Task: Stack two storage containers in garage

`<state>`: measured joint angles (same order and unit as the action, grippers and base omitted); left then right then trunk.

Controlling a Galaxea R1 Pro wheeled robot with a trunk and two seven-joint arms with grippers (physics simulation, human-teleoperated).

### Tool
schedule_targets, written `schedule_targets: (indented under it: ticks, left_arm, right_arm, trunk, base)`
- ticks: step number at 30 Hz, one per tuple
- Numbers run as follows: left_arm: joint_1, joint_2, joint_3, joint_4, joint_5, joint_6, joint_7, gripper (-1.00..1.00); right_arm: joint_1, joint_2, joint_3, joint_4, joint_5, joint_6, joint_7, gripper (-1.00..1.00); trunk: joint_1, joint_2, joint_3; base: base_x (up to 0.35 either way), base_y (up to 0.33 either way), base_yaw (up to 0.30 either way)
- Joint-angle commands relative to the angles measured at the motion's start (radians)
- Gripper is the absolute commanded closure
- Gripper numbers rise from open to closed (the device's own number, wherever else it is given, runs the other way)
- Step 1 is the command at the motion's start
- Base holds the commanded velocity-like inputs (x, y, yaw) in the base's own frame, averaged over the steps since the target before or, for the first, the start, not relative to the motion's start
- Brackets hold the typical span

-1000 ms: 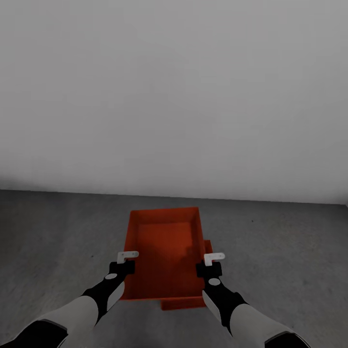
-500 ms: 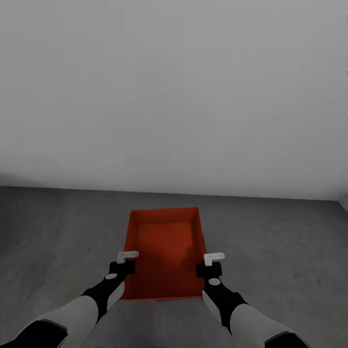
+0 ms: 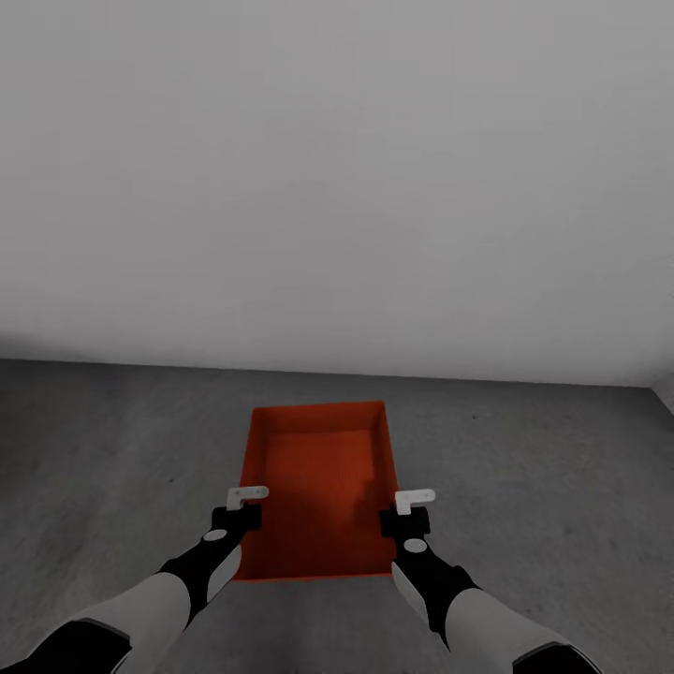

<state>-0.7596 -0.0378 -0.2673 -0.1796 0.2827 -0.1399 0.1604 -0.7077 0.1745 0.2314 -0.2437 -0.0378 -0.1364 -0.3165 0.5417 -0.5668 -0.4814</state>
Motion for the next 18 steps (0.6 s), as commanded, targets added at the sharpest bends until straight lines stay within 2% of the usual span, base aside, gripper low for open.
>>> schedule_targets:
  ticks: [1,11,18]
  left_arm:
    - [-0.001,0.028,0.038,-0.003,-0.004,-0.012,0.004,1.00]
    - [-0.001,0.029,0.037,0.000,-0.004,-0.027,0.004,1.00]
    - [-0.001,0.029,0.037,0.004,-0.004,-0.039,0.004,1.00]
  right_arm:
    - [-0.001,-0.007,-0.032,0.030,-0.019,-0.008,-0.023,1.00]
    - [-0.001,-0.007,-0.032,0.030,-0.019,-0.008,-0.023,1.00]
    - [-0.001,-0.007,-0.032,0.030,-0.019,-0.008,-0.023,1.00]
  trunk:
    - [0.000,-0.001,-0.001]
    - [0.000,-0.001,-0.001]
    - [0.000,-0.001,-0.001]
  base:
    - [-0.001,-0.042,0.000]
    - [0.000,-0.197,0.000]
    - [0.000,-0.054,0.000]
